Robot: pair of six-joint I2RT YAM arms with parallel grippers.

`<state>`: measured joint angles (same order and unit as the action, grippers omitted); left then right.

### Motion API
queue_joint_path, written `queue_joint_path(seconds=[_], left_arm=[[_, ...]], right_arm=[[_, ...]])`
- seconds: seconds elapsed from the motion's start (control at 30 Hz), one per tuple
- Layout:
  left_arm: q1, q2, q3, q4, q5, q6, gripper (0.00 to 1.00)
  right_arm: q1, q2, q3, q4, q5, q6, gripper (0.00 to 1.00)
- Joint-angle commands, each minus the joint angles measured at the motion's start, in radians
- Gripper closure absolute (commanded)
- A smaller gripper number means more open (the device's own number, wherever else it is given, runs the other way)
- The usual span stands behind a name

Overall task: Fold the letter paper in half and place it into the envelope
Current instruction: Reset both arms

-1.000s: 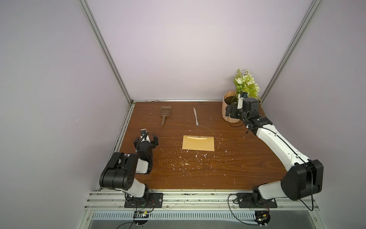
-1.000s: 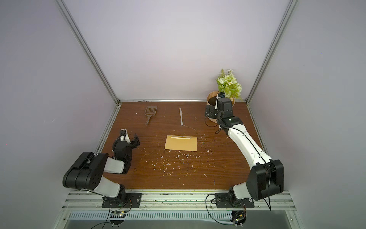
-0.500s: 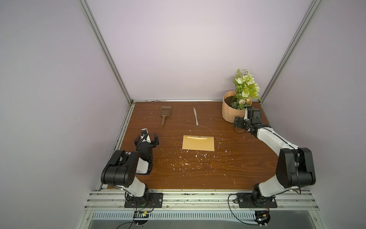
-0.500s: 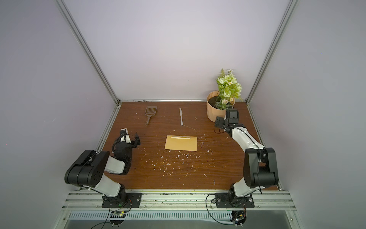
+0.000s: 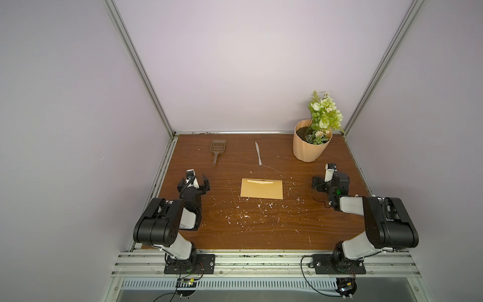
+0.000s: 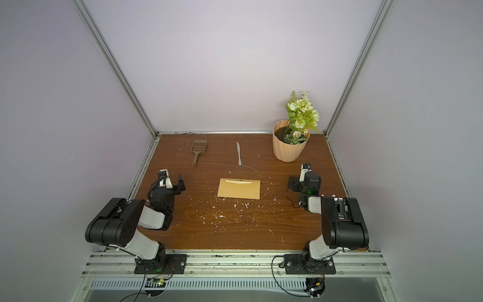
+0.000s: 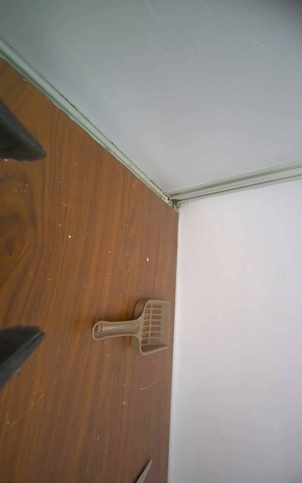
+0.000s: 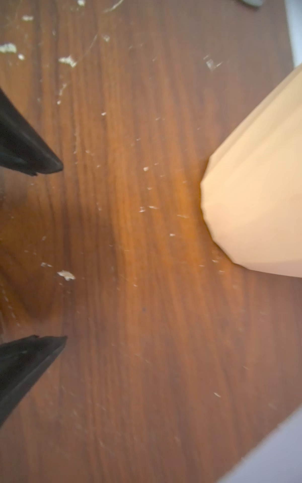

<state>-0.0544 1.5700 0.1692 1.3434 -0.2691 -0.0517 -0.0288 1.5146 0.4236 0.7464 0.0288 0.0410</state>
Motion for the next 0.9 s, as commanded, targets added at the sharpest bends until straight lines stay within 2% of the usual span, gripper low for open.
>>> queue_joint_path(seconds=[0.0,0.1,0.13,0.17,0.23,0.33,0.43,0.57,0.67,0.87], left_arm=[[0.003,-0.005,0.009,0.048,0.009,0.016,0.0],[0.004,-0.005,0.009,0.048,0.009,0.015,0.01],[0.004,-0.006,0.009,0.048,0.01,0.016,0.01],[0.004,-0.006,0.009,0.049,0.01,0.016,0.0],[0.004,-0.005,0.009,0.049,0.009,0.016,0.01],[0.004,-0.005,0.01,0.049,0.008,0.016,0.01],[0.003,-0.006,0.009,0.049,0.009,0.016,0.0],[0.004,-0.006,0.009,0.049,0.009,0.015,0.0],[0.004,-0.004,0.01,0.048,0.009,0.016,0.0],[0.007,-0.006,0.01,0.046,0.015,0.013,0.0]], right_arm=[[0.0,-0.061,-0.089,0.269,-0.048,-0.006,0.01],[0.02,-0.002,-0.229,0.568,-0.084,-0.048,0.01],[0.027,0.031,-0.285,0.738,-0.093,-0.054,0.0],[0.043,0.039,-0.341,0.855,-0.051,-0.056,0.0],[0.068,0.011,-0.396,0.896,0.088,-0.044,0.01],[0.07,0.037,-0.353,0.869,0.15,-0.021,0.0],[0.075,-0.002,-0.202,0.519,0.168,-0.016,0.0],[0.082,0.03,-0.237,0.638,0.174,-0.023,0.0],[0.082,0.01,-0.221,0.575,0.177,-0.02,0.0],[0.082,0.024,-0.23,0.613,0.177,-0.02,0.0]])
